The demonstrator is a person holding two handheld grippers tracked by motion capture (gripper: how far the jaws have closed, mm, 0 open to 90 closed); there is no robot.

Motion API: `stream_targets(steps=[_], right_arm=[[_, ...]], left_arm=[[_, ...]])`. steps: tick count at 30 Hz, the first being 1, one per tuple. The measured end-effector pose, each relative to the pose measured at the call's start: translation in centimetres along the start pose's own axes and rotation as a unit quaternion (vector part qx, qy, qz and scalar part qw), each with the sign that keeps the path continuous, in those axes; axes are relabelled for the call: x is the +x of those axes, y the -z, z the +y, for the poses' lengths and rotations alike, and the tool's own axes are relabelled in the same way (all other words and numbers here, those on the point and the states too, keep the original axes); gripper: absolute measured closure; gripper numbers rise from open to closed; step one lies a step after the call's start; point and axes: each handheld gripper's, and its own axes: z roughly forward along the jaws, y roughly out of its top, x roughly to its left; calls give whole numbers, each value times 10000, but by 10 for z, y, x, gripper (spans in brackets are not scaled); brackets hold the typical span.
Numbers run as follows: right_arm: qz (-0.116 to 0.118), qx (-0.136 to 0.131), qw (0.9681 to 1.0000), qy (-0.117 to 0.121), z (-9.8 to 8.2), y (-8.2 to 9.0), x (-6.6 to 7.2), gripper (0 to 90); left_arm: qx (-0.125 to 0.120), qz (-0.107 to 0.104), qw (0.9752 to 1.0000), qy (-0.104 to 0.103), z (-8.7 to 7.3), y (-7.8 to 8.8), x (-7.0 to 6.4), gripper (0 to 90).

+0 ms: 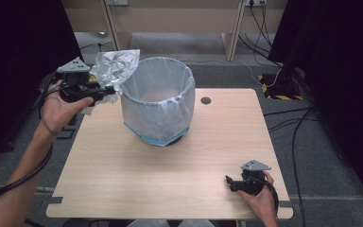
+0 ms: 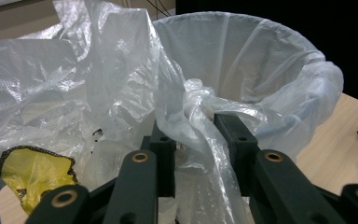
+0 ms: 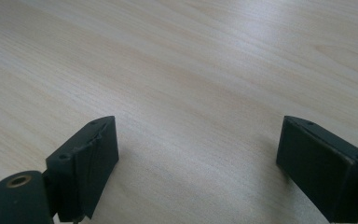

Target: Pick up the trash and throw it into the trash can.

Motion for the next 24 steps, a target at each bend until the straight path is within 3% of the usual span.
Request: stream_targets(steps=[7, 13, 24], right_arm=[[2, 6, 10000, -11, 0, 0, 0, 129], [1, 4, 10000, -9, 0, 0, 0, 129], [12, 10, 10000, 4, 0, 0, 0, 130]], left_arm=[[215, -282, 9993, -143, 18, -23, -18, 702], [331, -467, 9982, -172, 30, -39, -25, 700], [529, -657, 9960, -282, 40, -58, -39, 699]])
